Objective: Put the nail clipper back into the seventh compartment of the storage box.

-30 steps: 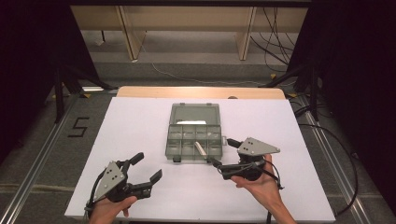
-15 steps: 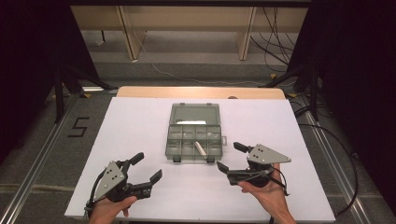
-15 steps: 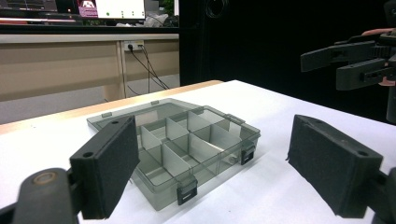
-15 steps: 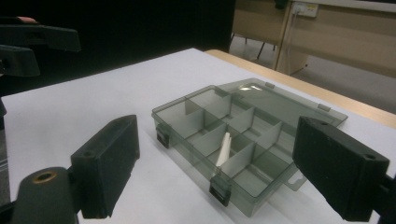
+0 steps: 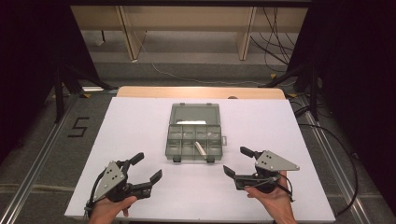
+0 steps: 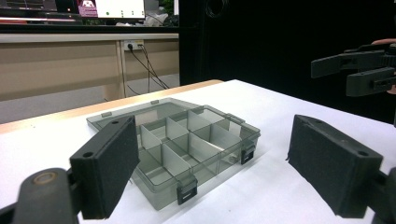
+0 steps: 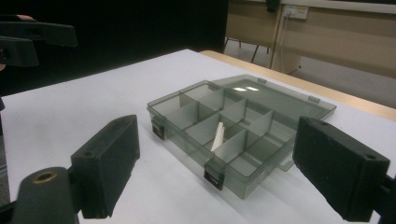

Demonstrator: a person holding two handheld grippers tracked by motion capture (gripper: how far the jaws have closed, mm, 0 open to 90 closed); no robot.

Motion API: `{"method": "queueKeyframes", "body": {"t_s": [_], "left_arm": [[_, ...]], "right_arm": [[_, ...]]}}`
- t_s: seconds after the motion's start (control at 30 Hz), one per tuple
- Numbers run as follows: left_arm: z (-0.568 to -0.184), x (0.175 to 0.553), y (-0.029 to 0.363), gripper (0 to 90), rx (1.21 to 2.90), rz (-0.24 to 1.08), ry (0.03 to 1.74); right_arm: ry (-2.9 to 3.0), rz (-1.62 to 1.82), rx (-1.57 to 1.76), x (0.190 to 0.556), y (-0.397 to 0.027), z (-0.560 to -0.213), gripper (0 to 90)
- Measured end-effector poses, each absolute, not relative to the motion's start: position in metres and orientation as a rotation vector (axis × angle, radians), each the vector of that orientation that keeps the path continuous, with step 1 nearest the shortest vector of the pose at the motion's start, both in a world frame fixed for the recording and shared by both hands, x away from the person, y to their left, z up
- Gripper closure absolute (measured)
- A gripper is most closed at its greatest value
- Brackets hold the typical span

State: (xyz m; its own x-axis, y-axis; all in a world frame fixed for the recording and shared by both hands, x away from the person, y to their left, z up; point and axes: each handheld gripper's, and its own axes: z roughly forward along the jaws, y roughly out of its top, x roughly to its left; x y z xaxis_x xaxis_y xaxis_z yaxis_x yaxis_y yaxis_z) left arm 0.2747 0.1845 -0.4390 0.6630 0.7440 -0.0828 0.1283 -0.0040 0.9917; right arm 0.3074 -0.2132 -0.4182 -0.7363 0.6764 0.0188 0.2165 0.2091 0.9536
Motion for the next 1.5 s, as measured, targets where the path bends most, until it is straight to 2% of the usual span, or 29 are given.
{"method": "queueKeyframes", "body": {"t_s": [1.5], "left_arm": [[-0.44,0.274,0.184,15.7,1.543,0.564,0.752]], "right_arm": [[2.036,1.566,0.834,0.294,-0.227,-0.429,15.8]]}}
